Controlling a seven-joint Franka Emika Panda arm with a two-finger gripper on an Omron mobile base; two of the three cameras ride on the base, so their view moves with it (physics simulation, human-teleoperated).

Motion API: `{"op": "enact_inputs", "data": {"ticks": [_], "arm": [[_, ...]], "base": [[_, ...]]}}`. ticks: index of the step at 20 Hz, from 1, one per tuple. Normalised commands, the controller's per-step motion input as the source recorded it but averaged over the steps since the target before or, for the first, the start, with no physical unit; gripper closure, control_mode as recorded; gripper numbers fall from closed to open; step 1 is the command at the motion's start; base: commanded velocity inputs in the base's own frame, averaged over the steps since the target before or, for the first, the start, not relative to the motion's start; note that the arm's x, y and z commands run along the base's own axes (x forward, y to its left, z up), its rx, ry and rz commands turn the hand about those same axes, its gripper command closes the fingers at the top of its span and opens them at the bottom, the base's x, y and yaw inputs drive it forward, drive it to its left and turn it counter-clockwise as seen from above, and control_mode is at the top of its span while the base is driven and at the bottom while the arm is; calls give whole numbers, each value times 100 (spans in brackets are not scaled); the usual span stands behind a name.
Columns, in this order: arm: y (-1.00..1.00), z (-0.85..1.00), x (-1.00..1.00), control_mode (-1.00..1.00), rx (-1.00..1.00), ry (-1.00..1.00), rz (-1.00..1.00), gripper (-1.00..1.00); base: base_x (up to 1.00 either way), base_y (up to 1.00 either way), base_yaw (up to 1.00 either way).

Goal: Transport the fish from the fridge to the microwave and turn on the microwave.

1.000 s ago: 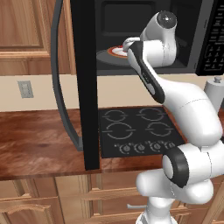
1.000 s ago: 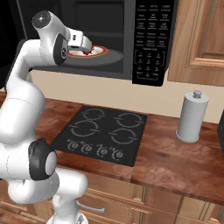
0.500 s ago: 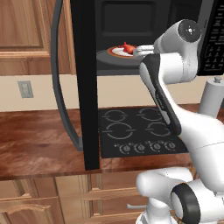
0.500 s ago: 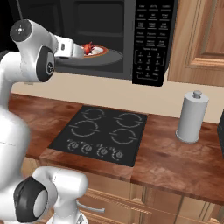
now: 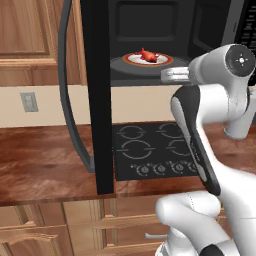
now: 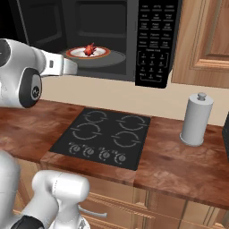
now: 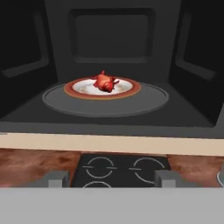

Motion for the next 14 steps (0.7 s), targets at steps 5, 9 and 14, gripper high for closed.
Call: {"op": "enact_inputs", "data": {"ticks": [5, 9, 14], "arm": [[0, 0, -68, -100, 0, 0, 0, 100], [-1, 1, -81, -100, 0, 0, 0, 100], [0, 0, -87, -100, 0, -2, 0, 100]], "base": [[0, 0, 0], [0, 0, 0], [0, 0, 0]]}}
